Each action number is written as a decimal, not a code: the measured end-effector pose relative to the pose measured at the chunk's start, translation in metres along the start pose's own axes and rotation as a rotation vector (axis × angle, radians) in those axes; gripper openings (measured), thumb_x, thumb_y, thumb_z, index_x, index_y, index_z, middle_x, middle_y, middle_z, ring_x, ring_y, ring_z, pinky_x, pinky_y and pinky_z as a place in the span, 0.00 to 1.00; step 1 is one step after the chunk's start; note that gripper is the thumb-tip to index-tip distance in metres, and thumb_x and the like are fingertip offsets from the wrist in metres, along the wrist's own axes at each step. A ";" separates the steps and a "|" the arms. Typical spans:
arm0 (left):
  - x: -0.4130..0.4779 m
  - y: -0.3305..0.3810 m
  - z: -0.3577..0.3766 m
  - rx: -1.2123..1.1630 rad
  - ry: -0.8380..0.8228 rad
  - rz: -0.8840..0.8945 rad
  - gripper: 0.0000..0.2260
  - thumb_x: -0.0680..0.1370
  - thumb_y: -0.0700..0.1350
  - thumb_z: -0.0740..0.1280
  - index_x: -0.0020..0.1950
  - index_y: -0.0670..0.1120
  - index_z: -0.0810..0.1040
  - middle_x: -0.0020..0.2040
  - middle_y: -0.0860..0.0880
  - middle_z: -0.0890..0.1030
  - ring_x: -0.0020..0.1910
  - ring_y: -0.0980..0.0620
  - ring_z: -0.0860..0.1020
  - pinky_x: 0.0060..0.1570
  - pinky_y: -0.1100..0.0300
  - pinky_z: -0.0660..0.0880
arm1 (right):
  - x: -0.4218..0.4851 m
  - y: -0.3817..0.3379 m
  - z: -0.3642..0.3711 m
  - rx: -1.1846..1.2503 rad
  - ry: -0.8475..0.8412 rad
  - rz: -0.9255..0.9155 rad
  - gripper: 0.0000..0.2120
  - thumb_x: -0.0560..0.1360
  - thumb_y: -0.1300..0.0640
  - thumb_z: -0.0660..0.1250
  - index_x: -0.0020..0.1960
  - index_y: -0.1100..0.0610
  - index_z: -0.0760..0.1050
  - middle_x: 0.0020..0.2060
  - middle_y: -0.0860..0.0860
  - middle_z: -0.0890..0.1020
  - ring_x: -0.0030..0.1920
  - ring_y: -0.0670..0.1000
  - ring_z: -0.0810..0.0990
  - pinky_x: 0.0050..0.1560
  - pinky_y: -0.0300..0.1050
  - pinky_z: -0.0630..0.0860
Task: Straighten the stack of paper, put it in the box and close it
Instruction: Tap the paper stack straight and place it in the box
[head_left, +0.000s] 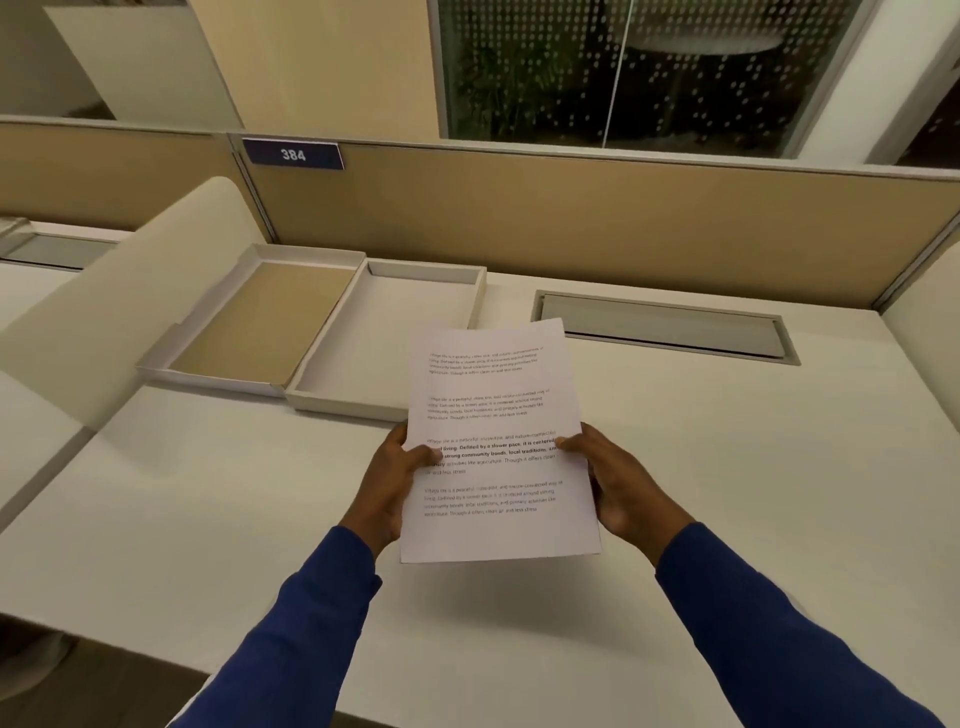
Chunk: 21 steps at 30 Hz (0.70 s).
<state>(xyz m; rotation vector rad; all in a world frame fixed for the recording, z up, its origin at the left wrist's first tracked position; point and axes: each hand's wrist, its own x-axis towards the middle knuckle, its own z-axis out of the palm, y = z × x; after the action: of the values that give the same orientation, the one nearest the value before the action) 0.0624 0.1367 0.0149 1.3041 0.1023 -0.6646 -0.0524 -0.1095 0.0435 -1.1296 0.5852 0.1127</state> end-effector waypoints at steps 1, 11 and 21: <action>0.009 0.012 -0.011 -0.006 -0.005 0.006 0.24 0.73 0.34 0.70 0.67 0.51 0.78 0.57 0.43 0.87 0.49 0.37 0.86 0.45 0.42 0.83 | 0.005 0.003 0.011 -0.012 -0.006 0.008 0.14 0.79 0.59 0.67 0.63 0.50 0.78 0.55 0.53 0.87 0.55 0.59 0.86 0.50 0.56 0.84; 0.124 0.120 -0.111 0.100 -0.011 -0.090 0.18 0.76 0.33 0.67 0.62 0.49 0.78 0.53 0.45 0.88 0.47 0.41 0.87 0.41 0.46 0.84 | 0.110 -0.002 0.131 -0.088 0.079 -0.036 0.15 0.79 0.62 0.67 0.62 0.46 0.76 0.50 0.43 0.88 0.47 0.48 0.88 0.39 0.42 0.82; 0.194 0.150 -0.158 0.328 -0.014 -0.221 0.16 0.74 0.31 0.63 0.59 0.44 0.75 0.56 0.45 0.84 0.48 0.43 0.82 0.33 0.58 0.79 | 0.214 -0.010 0.178 -0.030 0.172 0.021 0.17 0.79 0.60 0.69 0.66 0.48 0.75 0.55 0.48 0.86 0.55 0.52 0.84 0.52 0.50 0.83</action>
<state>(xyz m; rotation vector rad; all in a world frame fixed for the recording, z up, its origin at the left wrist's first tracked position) 0.3420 0.2209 0.0147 1.6173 0.1310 -0.9065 0.2008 -0.0023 -0.0015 -1.1696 0.7509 0.0424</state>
